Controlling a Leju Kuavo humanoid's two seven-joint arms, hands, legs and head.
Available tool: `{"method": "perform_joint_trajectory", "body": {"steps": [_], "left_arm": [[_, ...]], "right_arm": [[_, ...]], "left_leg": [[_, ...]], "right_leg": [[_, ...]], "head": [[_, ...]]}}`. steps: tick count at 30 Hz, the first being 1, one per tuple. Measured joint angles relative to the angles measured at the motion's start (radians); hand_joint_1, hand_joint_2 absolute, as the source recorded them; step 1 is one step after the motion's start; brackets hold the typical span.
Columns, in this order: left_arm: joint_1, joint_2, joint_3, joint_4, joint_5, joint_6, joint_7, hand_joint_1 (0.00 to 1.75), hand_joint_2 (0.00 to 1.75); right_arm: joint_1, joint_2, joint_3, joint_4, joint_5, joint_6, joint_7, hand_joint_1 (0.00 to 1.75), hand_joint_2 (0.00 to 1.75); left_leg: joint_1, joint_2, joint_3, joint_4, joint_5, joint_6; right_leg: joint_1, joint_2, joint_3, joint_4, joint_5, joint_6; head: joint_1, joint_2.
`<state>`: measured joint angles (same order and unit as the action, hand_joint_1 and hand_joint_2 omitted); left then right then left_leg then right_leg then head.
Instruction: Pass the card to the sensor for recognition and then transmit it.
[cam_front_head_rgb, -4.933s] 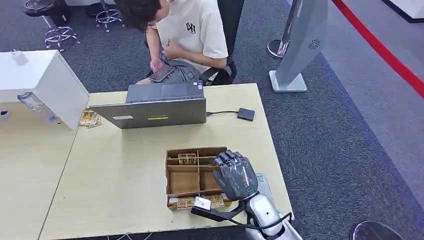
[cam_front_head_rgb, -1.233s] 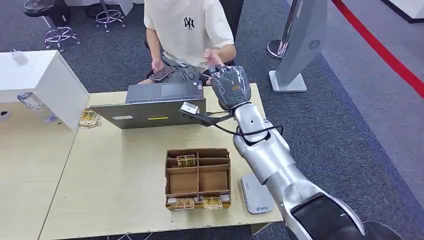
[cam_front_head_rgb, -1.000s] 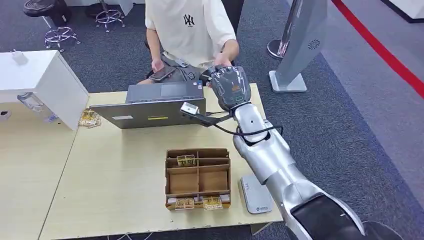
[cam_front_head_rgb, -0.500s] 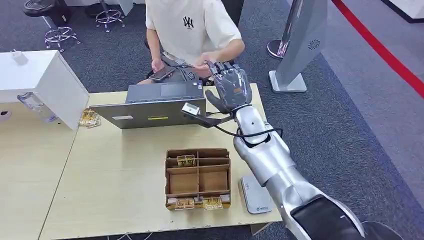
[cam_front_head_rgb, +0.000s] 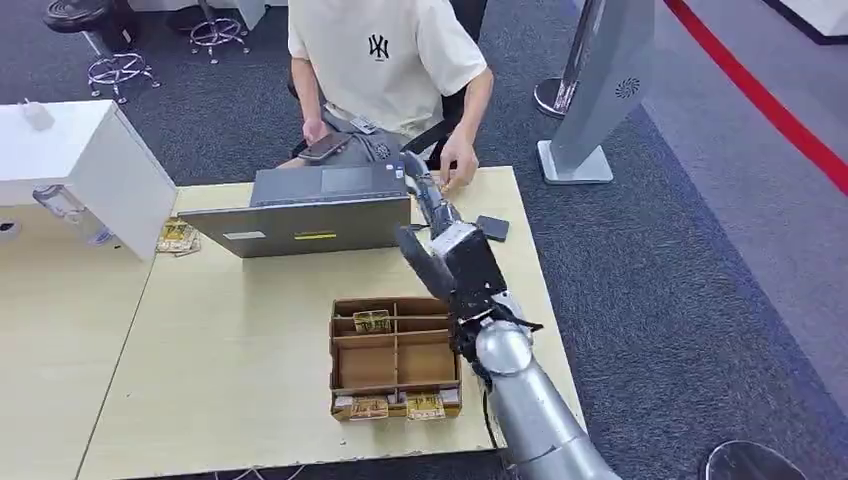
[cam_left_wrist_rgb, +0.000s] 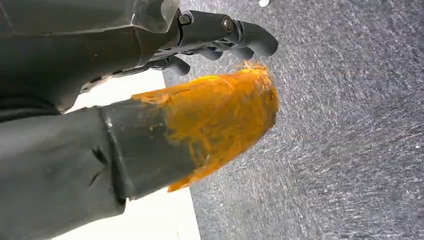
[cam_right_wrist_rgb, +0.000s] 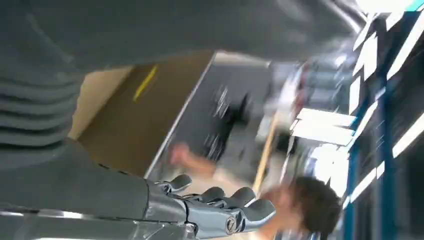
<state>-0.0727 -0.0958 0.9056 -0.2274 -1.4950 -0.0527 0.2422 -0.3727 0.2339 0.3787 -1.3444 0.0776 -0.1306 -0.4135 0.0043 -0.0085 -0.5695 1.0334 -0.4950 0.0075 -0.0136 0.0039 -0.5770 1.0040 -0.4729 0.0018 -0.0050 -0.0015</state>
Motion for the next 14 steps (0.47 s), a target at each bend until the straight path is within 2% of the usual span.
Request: {"method": "perform_joint_trajectory", "body": {"steps": [4,7,10,14], "left_arm": [[0.001,-0.001,0.001,0.0,0.003,0.002,0.0,0.0,0.0],[-0.001,0.0,0.001,0.0,0.003,0.002,0.0,0.0,0.0],[-0.001,0.0,0.002,0.0,0.004,0.002,-0.004,0.0,0.0],[-0.004,0.0,0.016,0.0,0.004,0.005,-0.012,0.0,0.0]], "right_arm": [[0.081,-0.035,0.055,-0.115,-0.225,0.299,-0.023,0.0,0.0],[0.123,-0.07,0.112,-0.154,-0.271,0.486,-0.028,0.0,0.0],[0.167,-0.103,0.185,-0.154,-0.24,0.597,-0.04,0.0,0.0],[0.213,-0.139,0.294,-0.105,-0.223,0.679,-0.033,0.0,0.0]], "left_leg": [[0.0,0.0,0.0,0.0,0.0,0.0],[0.0,0.0,0.0,0.0,0.0,0.0],[0.0,0.0,0.0,0.0,0.0,0.0],[0.0,0.0,0.0,0.0,0.0,0.0]], "right_leg": [[0.0,0.0,0.0,0.0,0.0,0.0],[0.0,0.0,0.001,0.0,0.0,0.0],[0.0,0.0,0.001,0.0,0.0,0.0],[0.0,0.0,0.001,0.0,0.0,0.0]], "head": [[-0.001,0.0],[0.0,0.0],[-0.001,0.0],[-0.001,0.0]]}}
